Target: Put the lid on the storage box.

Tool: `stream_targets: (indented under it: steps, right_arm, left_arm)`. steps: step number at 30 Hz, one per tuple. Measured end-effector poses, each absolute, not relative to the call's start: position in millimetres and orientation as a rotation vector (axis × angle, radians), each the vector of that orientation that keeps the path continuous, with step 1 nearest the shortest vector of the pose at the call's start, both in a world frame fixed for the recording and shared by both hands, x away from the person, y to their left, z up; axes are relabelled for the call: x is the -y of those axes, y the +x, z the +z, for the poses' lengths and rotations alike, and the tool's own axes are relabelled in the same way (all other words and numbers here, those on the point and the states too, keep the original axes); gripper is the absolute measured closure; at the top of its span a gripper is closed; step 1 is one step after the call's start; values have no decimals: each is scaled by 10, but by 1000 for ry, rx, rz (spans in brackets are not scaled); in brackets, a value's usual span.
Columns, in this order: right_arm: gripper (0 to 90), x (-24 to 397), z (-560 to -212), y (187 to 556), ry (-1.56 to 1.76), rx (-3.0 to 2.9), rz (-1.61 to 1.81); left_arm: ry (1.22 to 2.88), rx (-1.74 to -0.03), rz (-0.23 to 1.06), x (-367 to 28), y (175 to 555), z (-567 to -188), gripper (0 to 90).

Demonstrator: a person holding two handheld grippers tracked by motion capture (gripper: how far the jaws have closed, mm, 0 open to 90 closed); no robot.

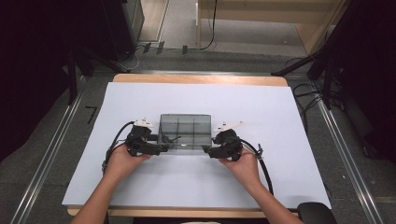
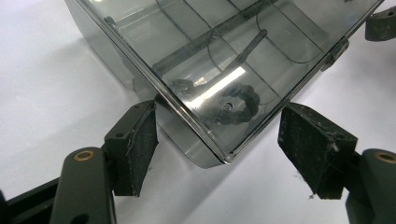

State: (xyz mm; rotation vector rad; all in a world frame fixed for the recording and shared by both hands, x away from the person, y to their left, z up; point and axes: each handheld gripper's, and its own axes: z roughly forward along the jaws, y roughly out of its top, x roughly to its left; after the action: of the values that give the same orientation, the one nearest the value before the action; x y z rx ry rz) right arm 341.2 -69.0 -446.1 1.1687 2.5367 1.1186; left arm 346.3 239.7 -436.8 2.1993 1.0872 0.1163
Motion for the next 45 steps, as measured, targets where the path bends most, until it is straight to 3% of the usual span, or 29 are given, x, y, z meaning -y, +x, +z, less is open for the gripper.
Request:
stream_targets:
  steps: [26,45]
  right_arm:
    - [410,924,-4222,3419,1158,-2510,1245]
    - [383,1147,-4175,3525,1217,-2433,1305]
  left_arm:
    - [2167,-1085,77,-2517,3449,-4069,325]
    - [2124,-1171,166,-2750,3602,-3936,325]
